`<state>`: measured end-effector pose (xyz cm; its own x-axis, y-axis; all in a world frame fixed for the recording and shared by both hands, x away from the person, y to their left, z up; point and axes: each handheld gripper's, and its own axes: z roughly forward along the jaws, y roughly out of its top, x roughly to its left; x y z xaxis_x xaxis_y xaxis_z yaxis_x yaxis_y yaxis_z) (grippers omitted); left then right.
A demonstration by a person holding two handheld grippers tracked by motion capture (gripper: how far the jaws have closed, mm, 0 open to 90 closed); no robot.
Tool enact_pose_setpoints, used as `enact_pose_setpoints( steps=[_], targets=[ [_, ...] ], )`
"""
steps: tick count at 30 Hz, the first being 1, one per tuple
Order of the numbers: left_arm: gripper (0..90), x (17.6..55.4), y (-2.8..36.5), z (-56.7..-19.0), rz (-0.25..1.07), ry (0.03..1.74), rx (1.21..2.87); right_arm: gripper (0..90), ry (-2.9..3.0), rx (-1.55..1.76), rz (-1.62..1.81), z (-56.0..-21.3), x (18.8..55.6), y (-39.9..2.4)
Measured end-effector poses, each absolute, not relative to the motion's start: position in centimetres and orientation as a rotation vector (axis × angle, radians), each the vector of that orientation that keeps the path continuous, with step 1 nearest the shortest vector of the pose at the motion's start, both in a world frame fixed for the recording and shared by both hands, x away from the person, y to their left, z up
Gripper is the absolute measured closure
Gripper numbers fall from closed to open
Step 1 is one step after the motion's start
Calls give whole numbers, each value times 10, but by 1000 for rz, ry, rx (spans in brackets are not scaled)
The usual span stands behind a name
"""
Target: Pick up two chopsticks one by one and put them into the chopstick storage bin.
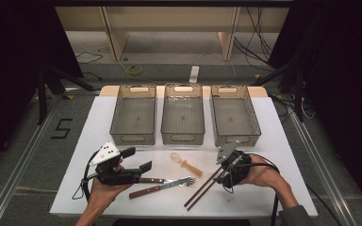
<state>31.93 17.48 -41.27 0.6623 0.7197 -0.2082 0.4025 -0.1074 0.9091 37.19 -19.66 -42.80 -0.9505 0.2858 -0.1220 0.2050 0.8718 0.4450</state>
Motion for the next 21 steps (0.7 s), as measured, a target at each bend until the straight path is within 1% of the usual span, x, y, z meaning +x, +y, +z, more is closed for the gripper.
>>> enact_pose_setpoints(
  steps=[5,9,12,15,16,18,21],
  targets=[
    [157,319,174,-413,347,909,1736,357,2899,334,602,-435,379,-193],
    [157,320,174,-413,350,908,1737,388,2914,312,554,-440,381,-191],
    [157,320,174,-413,353,913,1736,430,2933,282,495,-445,381,-190],
    [157,319,174,-413,354,911,1737,448,2934,269,496,-446,381,-190],
    [157,319,174,-413,352,911,1736,467,2938,262,490,-446,381,-190],
    [157,320,174,-413,355,903,1746,472,2943,257,480,-446,380,-189],
    [157,320,173,-413,355,903,1747,514,2966,192,414,-452,381,-186]
  ],
)
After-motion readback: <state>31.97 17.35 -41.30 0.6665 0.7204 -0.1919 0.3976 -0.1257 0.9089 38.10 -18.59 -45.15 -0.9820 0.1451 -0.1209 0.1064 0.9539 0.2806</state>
